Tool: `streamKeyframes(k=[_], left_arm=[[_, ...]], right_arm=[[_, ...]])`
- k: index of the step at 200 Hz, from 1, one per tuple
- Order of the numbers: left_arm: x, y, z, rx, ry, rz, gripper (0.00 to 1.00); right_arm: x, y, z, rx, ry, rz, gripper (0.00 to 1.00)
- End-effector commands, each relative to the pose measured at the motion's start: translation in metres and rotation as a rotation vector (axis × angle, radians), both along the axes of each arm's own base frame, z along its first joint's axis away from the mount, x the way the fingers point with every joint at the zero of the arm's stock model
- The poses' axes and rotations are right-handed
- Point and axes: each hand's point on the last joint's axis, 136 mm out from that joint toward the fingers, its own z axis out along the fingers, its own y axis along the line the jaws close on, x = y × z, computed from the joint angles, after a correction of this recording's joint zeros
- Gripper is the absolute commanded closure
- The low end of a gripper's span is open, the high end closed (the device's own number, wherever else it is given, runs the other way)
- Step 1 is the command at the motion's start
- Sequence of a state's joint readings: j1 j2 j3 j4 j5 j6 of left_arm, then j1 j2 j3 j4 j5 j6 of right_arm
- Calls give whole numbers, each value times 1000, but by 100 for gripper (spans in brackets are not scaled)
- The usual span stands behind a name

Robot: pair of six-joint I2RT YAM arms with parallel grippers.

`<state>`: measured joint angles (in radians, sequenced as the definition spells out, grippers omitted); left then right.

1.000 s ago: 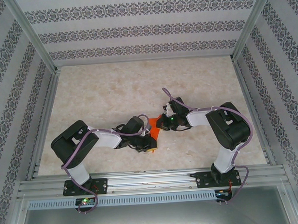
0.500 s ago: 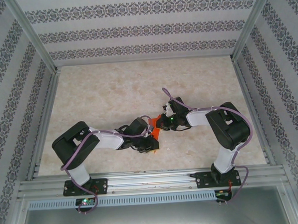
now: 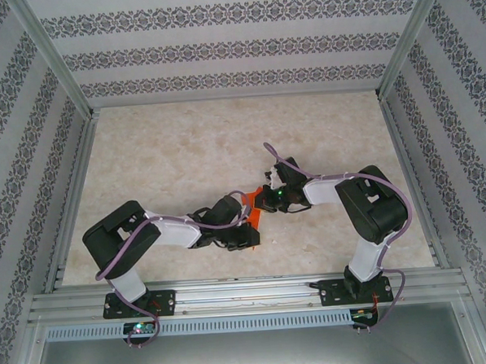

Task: Fold a paper plane with a square sheet of paper (fold left side to right side)
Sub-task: Fold the wing for the fifth time at the center of the table.

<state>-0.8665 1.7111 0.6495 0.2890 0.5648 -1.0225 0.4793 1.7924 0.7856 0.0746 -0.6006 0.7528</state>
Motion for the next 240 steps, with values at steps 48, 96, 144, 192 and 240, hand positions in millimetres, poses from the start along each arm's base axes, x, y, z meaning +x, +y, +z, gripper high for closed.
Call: streamKeyframes(k=[48, 96, 144, 192, 240], left_arm=[[-45, 17, -19, 89, 119, -64, 84], [-45, 14, -13, 75, 112, -72, 84], [-46, 14, -14, 71, 113, -65, 84], [-32, 6, 18, 12, 38, -54, 84], [-2, 13, 51, -43, -26, -19, 84]], right_arm=[[-32, -36, -56, -223, 140, -30, 100], [-32, -36, -58, -227, 143, -29, 100], [-31, -35, -58, -225, 143, -28, 100], [-29, -32, -52, -202, 135, -33, 100], [-26, -29, -46, -186, 124, -38, 100]])
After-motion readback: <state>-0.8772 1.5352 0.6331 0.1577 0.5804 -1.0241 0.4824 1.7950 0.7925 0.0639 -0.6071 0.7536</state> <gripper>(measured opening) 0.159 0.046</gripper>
